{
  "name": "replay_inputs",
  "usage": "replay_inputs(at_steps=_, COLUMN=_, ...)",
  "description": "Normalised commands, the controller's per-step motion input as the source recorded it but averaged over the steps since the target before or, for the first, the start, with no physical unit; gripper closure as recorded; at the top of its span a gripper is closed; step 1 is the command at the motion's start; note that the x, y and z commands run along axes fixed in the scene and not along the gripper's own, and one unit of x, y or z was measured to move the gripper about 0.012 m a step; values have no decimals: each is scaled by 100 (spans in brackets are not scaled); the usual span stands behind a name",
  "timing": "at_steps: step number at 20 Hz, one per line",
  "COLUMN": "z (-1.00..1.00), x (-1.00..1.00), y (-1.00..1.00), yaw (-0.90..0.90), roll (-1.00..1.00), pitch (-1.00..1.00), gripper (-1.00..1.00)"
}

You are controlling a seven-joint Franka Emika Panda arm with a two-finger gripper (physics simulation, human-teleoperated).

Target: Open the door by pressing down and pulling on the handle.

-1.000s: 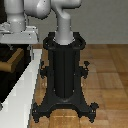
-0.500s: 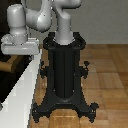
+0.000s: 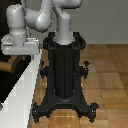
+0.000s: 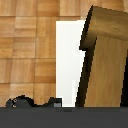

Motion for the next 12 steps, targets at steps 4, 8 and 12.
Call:
replay_inputs(at_steps=4, z=-50, x=0, y=0, yaw=0, roll=0, pitch=-8, gripper=100)
replay_inputs(at_steps=8, z=-25, x=0, y=0, yaw=0, roll=0, pitch=-11, gripper=100)
replay_inputs(at_steps=12, z=-50, x=0, y=0, yaw=0, roll=0, pitch=-11, gripper=100)
